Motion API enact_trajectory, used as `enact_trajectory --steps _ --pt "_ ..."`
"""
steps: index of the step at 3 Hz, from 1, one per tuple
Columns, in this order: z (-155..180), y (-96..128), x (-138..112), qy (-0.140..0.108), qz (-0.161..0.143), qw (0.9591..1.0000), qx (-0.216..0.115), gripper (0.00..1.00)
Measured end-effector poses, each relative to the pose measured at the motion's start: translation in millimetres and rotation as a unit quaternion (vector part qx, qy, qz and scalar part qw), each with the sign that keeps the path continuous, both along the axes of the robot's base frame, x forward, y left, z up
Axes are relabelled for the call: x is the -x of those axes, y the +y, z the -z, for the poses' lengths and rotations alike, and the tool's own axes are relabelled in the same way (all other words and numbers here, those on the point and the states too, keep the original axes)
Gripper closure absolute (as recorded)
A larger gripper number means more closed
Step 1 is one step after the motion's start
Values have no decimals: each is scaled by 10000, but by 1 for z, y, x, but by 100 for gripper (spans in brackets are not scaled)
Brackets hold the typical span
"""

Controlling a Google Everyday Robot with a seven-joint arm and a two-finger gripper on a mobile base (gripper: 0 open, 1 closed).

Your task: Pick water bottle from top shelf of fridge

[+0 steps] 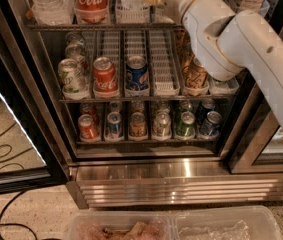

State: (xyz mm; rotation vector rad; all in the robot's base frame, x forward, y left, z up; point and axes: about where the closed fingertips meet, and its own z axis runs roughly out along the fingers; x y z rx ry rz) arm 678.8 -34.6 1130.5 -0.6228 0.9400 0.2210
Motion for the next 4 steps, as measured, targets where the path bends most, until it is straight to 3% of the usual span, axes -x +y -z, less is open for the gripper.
enact_trajectory --steps 2,3,4 --pt "-12 -19 17 77 194 9997 -115 100" --pt "-2 -13 44 484 -28 9987 -158 100" --pt "17 -7 90 1167 -383 9924 -91 100"
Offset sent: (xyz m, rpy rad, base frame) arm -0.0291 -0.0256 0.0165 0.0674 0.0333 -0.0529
